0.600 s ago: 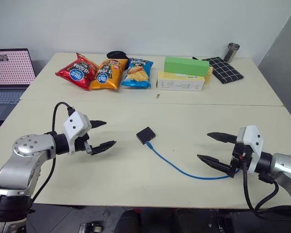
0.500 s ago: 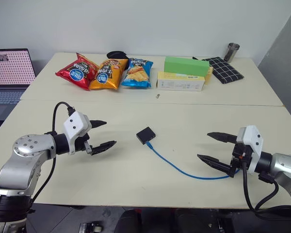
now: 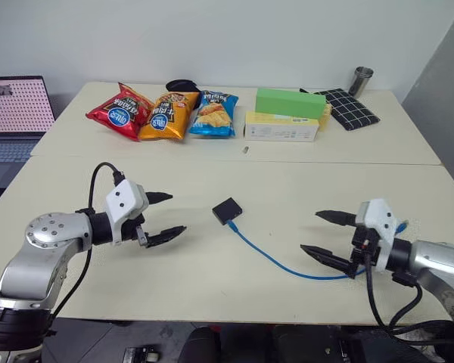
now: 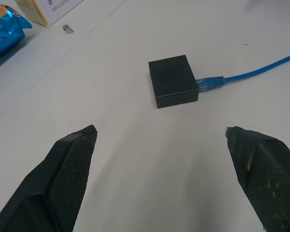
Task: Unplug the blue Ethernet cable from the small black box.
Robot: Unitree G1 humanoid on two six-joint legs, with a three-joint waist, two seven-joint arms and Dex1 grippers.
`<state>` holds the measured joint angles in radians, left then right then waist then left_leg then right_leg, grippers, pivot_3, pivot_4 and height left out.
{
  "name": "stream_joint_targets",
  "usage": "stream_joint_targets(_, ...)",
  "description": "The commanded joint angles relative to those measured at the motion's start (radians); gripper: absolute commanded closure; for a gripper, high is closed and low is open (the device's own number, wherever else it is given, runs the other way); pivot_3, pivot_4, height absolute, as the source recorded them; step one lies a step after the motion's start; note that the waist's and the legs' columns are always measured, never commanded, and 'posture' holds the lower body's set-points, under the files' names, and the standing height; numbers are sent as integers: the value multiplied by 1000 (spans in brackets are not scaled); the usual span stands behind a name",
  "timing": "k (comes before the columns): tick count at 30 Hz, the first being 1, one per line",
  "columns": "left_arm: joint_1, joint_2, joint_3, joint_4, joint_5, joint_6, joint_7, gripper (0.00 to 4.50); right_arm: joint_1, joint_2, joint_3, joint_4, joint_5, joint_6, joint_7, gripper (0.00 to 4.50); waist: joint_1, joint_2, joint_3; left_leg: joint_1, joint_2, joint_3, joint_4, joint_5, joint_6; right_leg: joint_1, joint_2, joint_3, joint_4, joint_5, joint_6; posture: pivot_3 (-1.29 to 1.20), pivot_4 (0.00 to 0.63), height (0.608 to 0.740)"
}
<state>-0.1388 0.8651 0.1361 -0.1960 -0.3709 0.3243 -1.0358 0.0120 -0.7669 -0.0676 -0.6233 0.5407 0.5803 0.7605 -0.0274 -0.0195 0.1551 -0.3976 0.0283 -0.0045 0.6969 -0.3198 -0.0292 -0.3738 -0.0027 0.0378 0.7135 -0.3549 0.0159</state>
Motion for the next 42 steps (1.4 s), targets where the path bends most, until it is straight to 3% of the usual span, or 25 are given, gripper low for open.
stream_joint_targets(1, -5, -2, -18, -24, 5, -4, -3, 0, -75, 59, 148, 9, -107, 4, -75, 32, -1, 0, 0, 0, 0, 0, 0, 0, 0, 0, 0, 0, 0, 0, 0, 0, 150, 740)
stream_joint_targets(11, 3, 46, -44, -47, -29, 23, -99, 0, -245, 334, 431, 214, -304, 22, -226, 32, -2, 0, 0, -1, 0, 0, 0, 2, -3, -2, 0, 0, 1, 0, 0, 0, 150, 740)
stream_joint_targets(18, -8, 50, -39, -44, -46, 42, -127, 0, -312, 468, 517, 360, -398, 9, -284, 32, -3, 0, 0, -1, 0, 0, 0, 2, -3, -3, 0, 0, 1, 0, 0, 0, 150, 740)
stream_joint_targets(28, -21, 23, -44, -28, -40, 46, -101, 0, -341, 543, 507, 444, -469, 3, -327, 2224, -4, 0, 0, -1, 0, 0, 0, 2, -3, -4, 0, 0, 3, 0, 0, 0, 150, 740)
stream_joint_targets(36, -60, -12, -74, 40, -39, 70, -91, 0, -345, 458, 498, 443, -503, -97, -250, 4234, -1, 0, 0, -1, 0, 0, 0, 2, -3, -4, 0, 0, 3, 0, 0, 0, 150, 740)
stream_joint_targets(38, -75, -35, -82, 58, -66, 106, -96, 0, -352, 410, 496, 448, -524, -179, -216, 4473, 0, 0, 0, -1, 0, 0, 0, 2, -3, -4, 0, 0, 3, 0, 0, 0, 150, 740)
stream_joint_targets(42, -116, -79, -77, 92, -119, 187, -91, 0, -367, 333, 491, 458, -563, -346, -158, 4480, -4, 0, 0, -2, 0, 0, 0, 2, -3, -4, 0, 0, 3, 0, 0, 0, 150, 740)
